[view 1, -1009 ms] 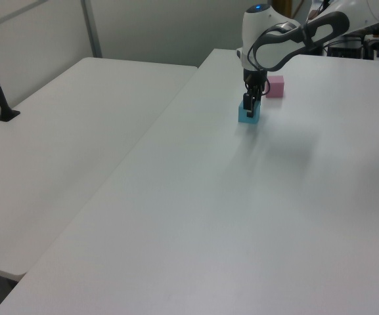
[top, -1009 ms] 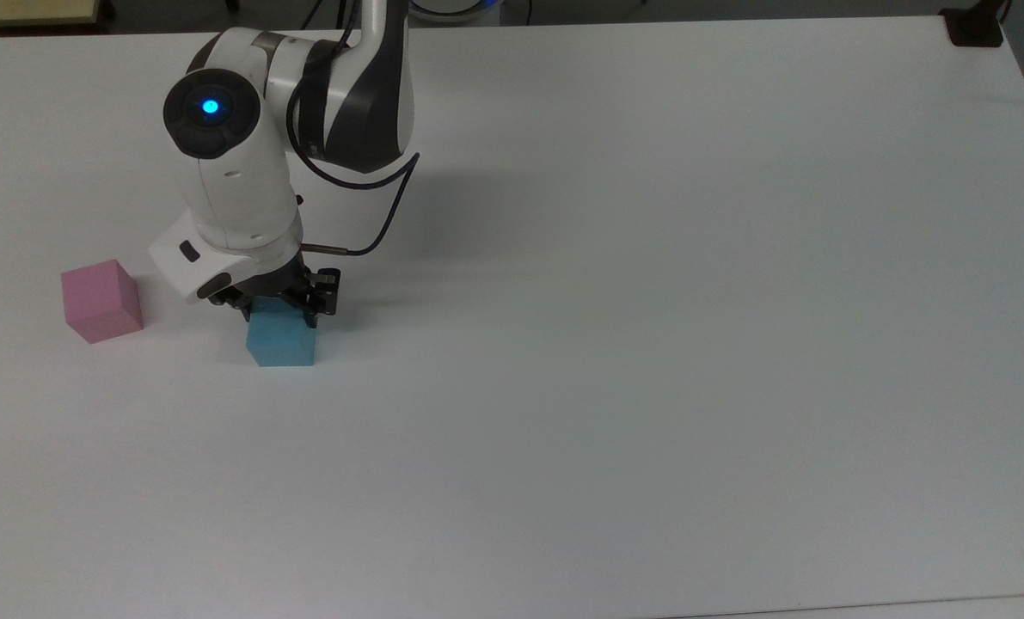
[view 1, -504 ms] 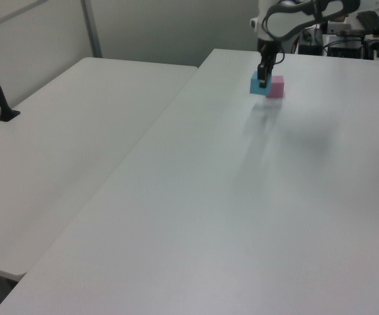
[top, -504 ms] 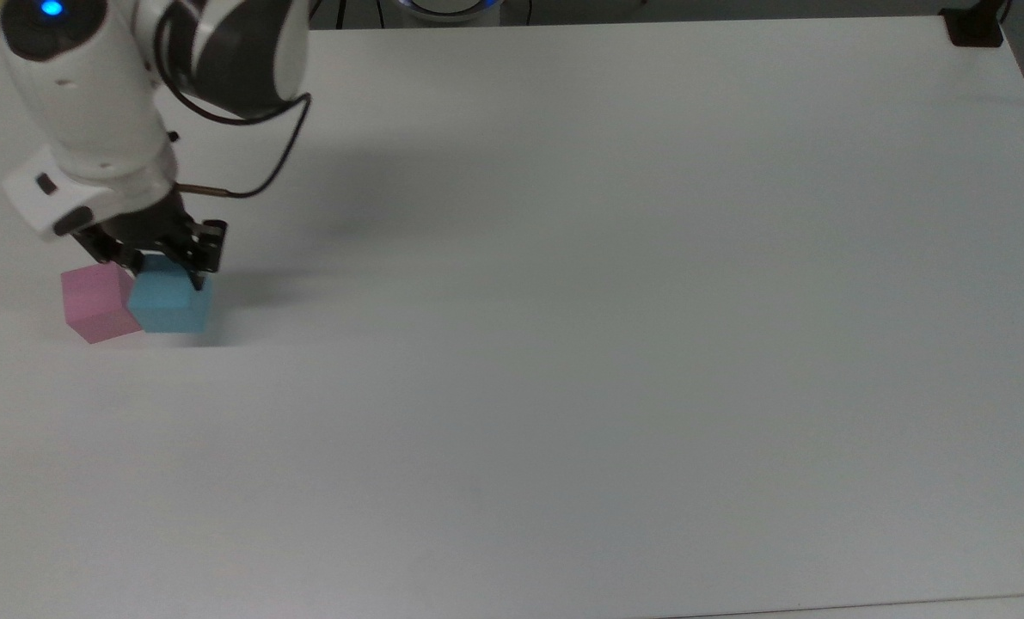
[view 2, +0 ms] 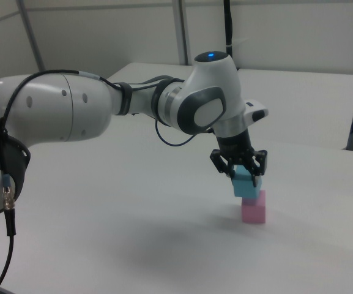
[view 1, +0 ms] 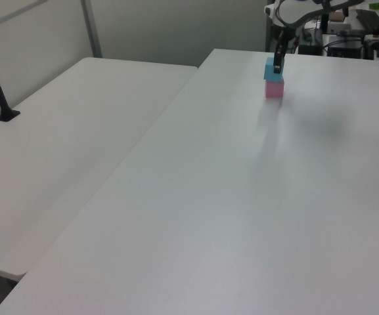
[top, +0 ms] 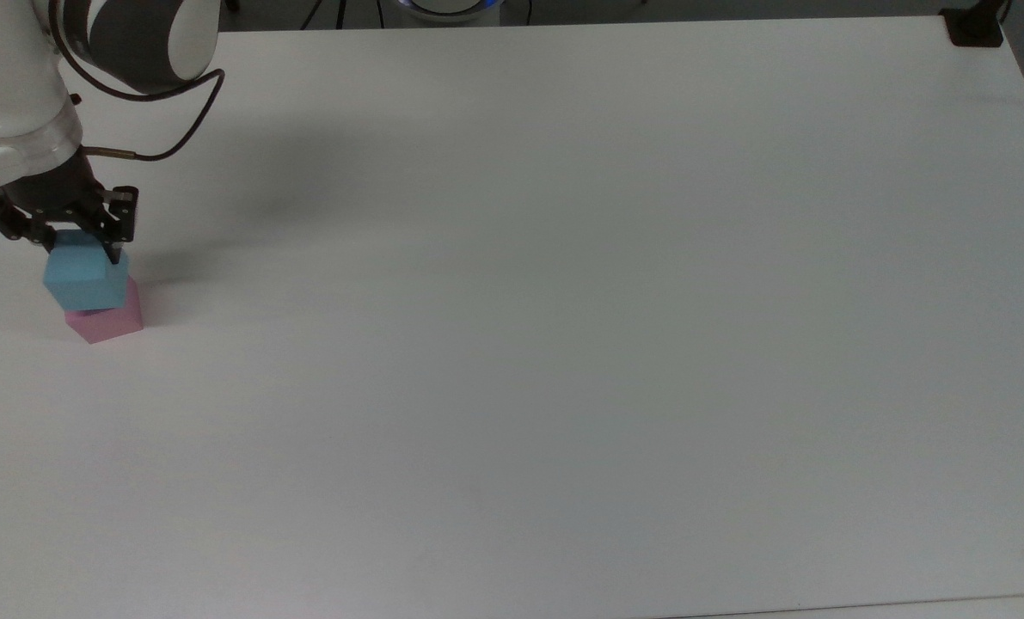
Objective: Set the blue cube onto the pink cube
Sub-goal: 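Carry the light-blue cube over the pink cube and lower it, then open the gripper and raise it off the stacked cubes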
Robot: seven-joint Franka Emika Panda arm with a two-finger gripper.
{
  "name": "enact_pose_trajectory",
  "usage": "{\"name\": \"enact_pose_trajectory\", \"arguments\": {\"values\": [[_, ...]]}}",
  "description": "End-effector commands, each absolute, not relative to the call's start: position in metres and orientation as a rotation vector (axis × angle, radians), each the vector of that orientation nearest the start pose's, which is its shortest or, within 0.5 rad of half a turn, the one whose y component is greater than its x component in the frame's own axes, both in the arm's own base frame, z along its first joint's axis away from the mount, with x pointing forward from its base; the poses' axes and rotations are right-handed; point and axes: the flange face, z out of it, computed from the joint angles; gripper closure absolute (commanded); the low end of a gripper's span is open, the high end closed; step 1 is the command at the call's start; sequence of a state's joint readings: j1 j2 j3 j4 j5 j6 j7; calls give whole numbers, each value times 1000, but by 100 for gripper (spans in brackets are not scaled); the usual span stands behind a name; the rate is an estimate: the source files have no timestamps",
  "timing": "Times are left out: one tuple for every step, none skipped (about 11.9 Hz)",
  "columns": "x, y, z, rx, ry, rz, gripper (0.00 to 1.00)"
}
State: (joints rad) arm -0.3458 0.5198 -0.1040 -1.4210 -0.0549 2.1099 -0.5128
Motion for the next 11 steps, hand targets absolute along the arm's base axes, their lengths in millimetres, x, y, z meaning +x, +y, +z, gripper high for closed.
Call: {"name": "enact_pose_trajectory", "arguments": {"values": [[661, -310, 408, -3315, -245, -229, 37], [660, -310, 407, -3314, -232, -228, 0], [660, -309, 408, -3313, -233, -230, 0], [661, -306, 410, -3314, -239, -232, 0], [660, -306, 417, -3313, -238, -243, 0], [658, -305, 431, -3319, -237, -266, 0], [657, -305, 440, -3322, -236, -285, 0], [656, -300, 452, -3322, -237, -312, 0], [656, -288, 472, -3318, -254, -342, 0], [655, -267, 488, -3304, -241, -318, 0], [658, -247, 495, -3293, -220, -296, 0]]}}
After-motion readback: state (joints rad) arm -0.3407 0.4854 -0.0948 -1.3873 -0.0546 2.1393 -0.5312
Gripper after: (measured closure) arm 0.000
